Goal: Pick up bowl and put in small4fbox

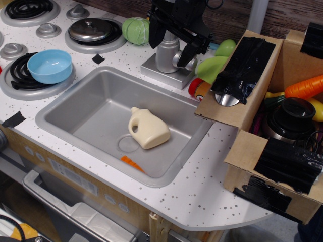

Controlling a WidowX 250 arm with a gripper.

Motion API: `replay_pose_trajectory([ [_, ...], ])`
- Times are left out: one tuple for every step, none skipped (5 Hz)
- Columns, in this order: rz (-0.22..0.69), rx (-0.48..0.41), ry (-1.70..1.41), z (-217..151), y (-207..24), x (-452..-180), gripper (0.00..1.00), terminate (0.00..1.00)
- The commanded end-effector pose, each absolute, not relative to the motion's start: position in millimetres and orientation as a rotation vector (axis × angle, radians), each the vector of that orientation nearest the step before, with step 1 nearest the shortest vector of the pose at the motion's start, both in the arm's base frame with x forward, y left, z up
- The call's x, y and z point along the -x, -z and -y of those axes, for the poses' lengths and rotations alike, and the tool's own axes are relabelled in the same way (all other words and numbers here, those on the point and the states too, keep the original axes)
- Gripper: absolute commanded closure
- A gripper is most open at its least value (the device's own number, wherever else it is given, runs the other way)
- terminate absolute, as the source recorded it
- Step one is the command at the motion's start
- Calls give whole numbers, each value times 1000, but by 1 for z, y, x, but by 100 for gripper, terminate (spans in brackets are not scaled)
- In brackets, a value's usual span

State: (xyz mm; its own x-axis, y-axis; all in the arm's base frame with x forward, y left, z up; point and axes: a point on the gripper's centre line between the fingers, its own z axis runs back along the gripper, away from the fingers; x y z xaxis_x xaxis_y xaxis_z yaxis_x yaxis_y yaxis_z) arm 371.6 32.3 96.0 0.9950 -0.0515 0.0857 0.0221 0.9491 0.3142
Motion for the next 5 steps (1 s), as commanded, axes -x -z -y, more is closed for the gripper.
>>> replay_pose_trajectory([
  [93, -318, 38, -32, -96, -372, 0, 0],
  [61, -378, 46, -71, -103, -363, 0, 0],
  [45, -445, 39, -109, -104, -353, 0, 0],
  [23, -472, 17, -149, -101, -347, 0, 0],
  [34, -547, -24, -184, -97, -346, 0, 0],
])
